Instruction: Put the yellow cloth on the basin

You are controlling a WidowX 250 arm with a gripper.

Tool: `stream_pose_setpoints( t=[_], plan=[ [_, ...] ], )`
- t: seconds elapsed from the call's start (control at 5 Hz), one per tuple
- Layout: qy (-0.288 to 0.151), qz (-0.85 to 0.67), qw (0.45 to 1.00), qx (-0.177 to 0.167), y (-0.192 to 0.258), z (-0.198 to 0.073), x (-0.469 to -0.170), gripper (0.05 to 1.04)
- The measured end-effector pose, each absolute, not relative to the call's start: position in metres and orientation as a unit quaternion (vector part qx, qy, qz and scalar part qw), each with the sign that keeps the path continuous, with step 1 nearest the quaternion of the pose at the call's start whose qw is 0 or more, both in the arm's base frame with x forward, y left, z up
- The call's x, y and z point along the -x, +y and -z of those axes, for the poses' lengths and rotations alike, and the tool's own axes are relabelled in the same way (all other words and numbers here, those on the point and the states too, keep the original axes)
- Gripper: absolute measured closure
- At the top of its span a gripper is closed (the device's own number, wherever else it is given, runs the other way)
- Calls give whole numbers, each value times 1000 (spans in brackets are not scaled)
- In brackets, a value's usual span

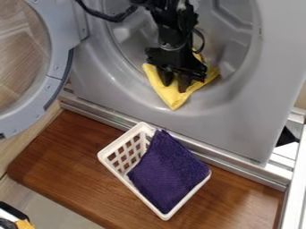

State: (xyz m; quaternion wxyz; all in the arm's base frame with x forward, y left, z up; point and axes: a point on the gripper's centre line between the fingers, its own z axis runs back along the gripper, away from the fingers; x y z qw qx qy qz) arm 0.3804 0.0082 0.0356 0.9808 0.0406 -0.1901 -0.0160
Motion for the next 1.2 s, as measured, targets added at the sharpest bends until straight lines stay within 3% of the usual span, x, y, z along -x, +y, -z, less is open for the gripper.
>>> stream_pose_setpoints(
  t=[0.2,0.4,1.0,1.2],
  plan=[
    [-188,16,981,-42,9,-35,-379,894],
    [-187,17,981,-42,8,-34,-377,1012],
    [-176,22,983,-41,8,-38,-368,1030],
    [-190,15,981,-40,8,-56,-360,1030]
  ],
)
